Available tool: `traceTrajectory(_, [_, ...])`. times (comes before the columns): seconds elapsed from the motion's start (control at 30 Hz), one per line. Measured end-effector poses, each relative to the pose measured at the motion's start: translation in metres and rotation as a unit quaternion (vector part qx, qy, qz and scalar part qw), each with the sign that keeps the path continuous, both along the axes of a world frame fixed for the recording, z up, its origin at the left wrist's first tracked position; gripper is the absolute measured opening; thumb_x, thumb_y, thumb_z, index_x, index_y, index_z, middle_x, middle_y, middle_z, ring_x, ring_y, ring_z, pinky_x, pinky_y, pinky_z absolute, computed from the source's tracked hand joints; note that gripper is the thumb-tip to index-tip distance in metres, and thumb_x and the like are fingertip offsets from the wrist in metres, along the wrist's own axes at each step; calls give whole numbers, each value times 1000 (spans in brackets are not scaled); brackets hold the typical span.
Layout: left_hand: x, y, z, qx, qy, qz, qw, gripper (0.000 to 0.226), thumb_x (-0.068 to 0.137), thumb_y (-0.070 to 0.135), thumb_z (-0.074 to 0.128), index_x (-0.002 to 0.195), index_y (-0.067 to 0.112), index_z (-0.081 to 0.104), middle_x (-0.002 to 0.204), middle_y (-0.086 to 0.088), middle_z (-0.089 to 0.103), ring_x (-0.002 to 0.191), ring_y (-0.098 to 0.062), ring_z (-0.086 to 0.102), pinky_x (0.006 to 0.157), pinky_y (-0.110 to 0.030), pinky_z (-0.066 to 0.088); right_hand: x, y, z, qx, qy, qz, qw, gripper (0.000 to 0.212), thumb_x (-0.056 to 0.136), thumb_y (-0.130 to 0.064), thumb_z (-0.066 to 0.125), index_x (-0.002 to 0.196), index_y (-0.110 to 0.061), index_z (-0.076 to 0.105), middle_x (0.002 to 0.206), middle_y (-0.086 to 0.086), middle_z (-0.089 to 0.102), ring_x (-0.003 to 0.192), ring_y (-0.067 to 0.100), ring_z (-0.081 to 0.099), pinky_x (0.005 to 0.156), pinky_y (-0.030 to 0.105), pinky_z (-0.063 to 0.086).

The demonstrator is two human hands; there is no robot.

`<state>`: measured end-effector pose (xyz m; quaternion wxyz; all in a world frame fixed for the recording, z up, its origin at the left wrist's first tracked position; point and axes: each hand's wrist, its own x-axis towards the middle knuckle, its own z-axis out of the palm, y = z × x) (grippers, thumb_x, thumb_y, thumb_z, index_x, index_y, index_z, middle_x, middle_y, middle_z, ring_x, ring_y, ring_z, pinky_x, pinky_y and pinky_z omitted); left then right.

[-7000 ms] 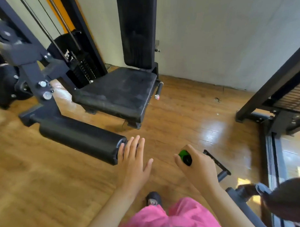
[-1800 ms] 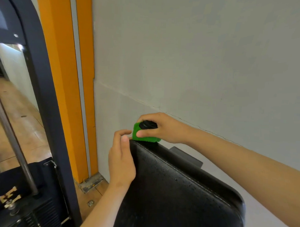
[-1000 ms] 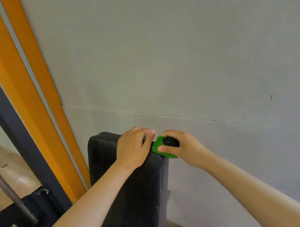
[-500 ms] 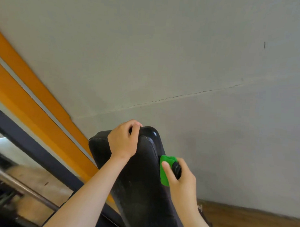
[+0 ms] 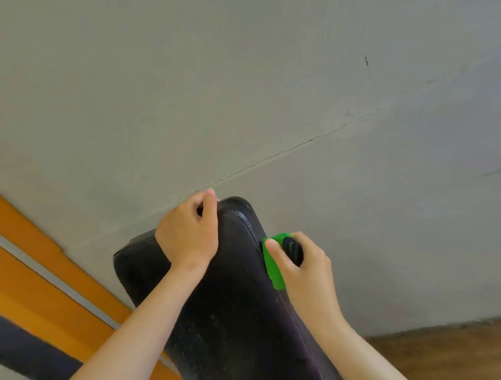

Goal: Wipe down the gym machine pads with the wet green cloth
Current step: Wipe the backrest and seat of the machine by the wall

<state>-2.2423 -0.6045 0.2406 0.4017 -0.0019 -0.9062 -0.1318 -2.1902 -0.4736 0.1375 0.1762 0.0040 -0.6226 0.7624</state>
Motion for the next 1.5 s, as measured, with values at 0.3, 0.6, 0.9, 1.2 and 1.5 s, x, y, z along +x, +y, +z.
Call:
traceTrajectory(0.3, [1, -5, -3, -27, 40, -48, 998, 82, 94, 49, -2, 72, 20, 72, 53, 5, 55, 45, -4, 38, 59, -26, 31, -30, -1, 76, 107, 80, -70, 989, 34, 87, -36, 70, 78, -4, 62, 63, 3, 62, 53, 10, 53, 57, 32, 50])
traceTrajectory(0.6, [3, 0, -4, -49, 91, -66, 992, 73, 100, 41, 2, 55, 18, 54, 41, 12, 27, 38, -4, 24, 60, -29, 31, -30, -4, 108, 316, 148, -114, 930, 37, 83, -42, 71, 76, -7, 59, 67, 3, 63, 67, 20, 59, 64, 38, 50])
traceTrajectory(0.9, [4, 6, -5, -55, 60, -83, 993, 44, 94, 54, 26, 60, 31, 44, 44, 13, 35, 42, -3, 33, 68, -28, 35, -16, 5, 61, 83, 84, -90, 989, 34, 87, -38, 68, 77, -7, 59, 59, -6, 58, 51, 1, 52, 51, 14, 43])
traceTrajectory(1.2, [5, 9, -5, -58, 53, -77, 994, 47, 96, 54, 25, 57, 29, 35, 46, 12, 34, 44, -4, 32, 65, -28, 32, 5, -1, -34, -15, -41, -50, 998, 28, 89, -38, 64, 84, -11, 65, 72, 1, 67, 61, 7, 61, 59, 27, 52])
traceTrajectory(1.5, [5, 10, -6, -43, 59, -83, 994, 47, 94, 52, 26, 56, 28, 38, 45, 9, 37, 44, -8, 33, 60, -28, 29, -16, 1, -8, -6, -44, -89, 995, 32, 90, -38, 66, 75, -10, 61, 64, -2, 59, 54, 2, 51, 49, 16, 37])
